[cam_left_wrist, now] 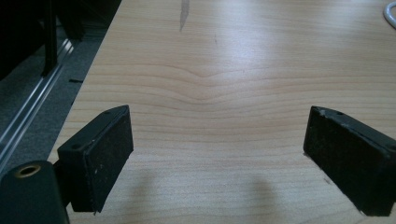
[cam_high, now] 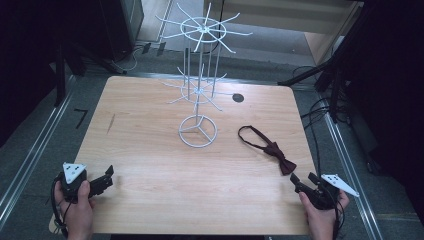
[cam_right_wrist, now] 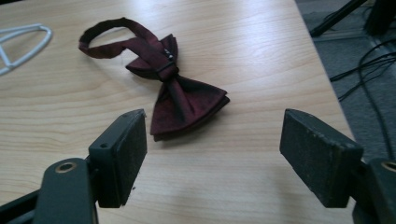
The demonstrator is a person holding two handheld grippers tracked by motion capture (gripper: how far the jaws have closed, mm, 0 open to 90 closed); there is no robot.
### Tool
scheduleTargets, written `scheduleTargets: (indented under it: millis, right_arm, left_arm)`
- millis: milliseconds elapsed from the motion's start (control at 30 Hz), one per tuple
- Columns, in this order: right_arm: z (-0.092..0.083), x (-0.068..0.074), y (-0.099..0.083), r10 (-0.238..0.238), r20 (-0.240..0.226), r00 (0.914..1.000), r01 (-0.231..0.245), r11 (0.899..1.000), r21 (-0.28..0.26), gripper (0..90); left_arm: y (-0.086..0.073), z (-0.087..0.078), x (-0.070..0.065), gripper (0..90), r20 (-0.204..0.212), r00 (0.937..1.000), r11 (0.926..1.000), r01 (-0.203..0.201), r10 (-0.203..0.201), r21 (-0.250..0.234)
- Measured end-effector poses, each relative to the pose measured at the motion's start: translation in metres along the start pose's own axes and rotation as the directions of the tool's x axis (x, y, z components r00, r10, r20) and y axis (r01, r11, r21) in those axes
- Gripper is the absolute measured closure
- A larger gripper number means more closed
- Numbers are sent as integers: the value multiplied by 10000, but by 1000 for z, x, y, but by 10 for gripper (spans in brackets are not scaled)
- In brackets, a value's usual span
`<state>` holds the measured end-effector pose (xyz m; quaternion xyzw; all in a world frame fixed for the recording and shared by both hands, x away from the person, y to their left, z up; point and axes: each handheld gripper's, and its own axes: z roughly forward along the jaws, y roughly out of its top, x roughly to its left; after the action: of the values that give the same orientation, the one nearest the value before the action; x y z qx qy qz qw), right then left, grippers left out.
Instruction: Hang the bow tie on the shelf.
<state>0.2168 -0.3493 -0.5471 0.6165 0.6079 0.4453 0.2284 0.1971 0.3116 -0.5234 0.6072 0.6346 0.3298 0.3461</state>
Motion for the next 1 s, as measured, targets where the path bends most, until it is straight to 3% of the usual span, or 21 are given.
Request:
scheduleTargets:
  millis: [167, 300, 467, 500, 533, 567, 700, 733, 767, 800, 833, 900, 933, 967, 1000]
  right_arm:
    - [7, 10, 14, -164, -374, 9992, 179, 9991, 382, 210]
    - [13, 22, 26, -741, -290, 9968, 762, 9939, 794, 200]
    - [20, 29, 36, -857, -191, 9961, 875, 9864, 1391, 175]
    - [24, 33, 42, -1091, -52, 9940, 1083, 9774, 1816, 167]
    - [24, 33, 42, -1091, -52, 9940, 1083, 9774, 1816, 167]
    - [28, 37, 47, -1354, 21, 9908, 1317, 9674, 2162, 167]
    - [36, 44, 60, -1923, 108, 9813, 1817, 9428, 2795, 167]
    - [36, 44, 60, -1923, 108, 9813, 1817, 9428, 2795, 167]
    - [40, 47, 67, -2066, 150, 9783, 1917, 9304, 3124, 167]
    - [40, 47, 67, -2066, 150, 9783, 1917, 9304, 3124, 167]
    - [45, 50, 74, -2242, 260, 9742, 2014, 9153, 3488, 168]
    - [47, 51, 76, -2250, 279, 9740, 2000, 9106, 3616, 168]
    - [53, 52, 80, -2351, 296, 9715, 2047, 8956, 3951, 167]
    - [53, 52, 80, -2351, 296, 9715, 2047, 8956, 3951, 167]
    - [56, 53, 82, -2381, 340, 9706, 2032, 8875, 4137, 167]
  left_arm:
    - [0, 1, 0, 90, -157, 9999, 10000, 8, -7, 36]
    - [1, 1, 0, 90, -115, 9999, 9999, 49, -47, 94]
    - [1, 1, 0, 90, -113, 9999, 10000, 24, -23, 91]
    - [1, 1, 0, 90, -102, 9999, 10000, 27, -26, 80]
    - [1, 1, 0, 90, -88, 10000, 10000, 42, -41, 77]
    - [1, 1, 0, 90, -92, 9999, 10000, 45, -44, 80]
    - [1, 1, 0, 90, -105, 9999, 9999, 31, -29, 115]
    - [1, 1, 0, 90, -104, 9999, 9999, 31, -30, 118]
    - [1, 1, 0, 90, -90, 10000, 9999, 37, -36, 100]
    - [1, 1, 0, 90, -90, 10000, 9999, 37, -36, 100]
    - [1, 1, 0, 90, -101, 9999, 10000, 46, -45, 88]
    - [1, 1, 1, 90, -92, 9999, 9999, 58, -57, 92]
    - [1, 1, 1, 90, -81, 10000, 9999, 49, -48, 100]
    - [1, 1, 1, 90, -81, 10000, 9999, 49, -48, 100]
    - [1, 1, 1, 90, -80, 10000, 9999, 39, -38, 107]
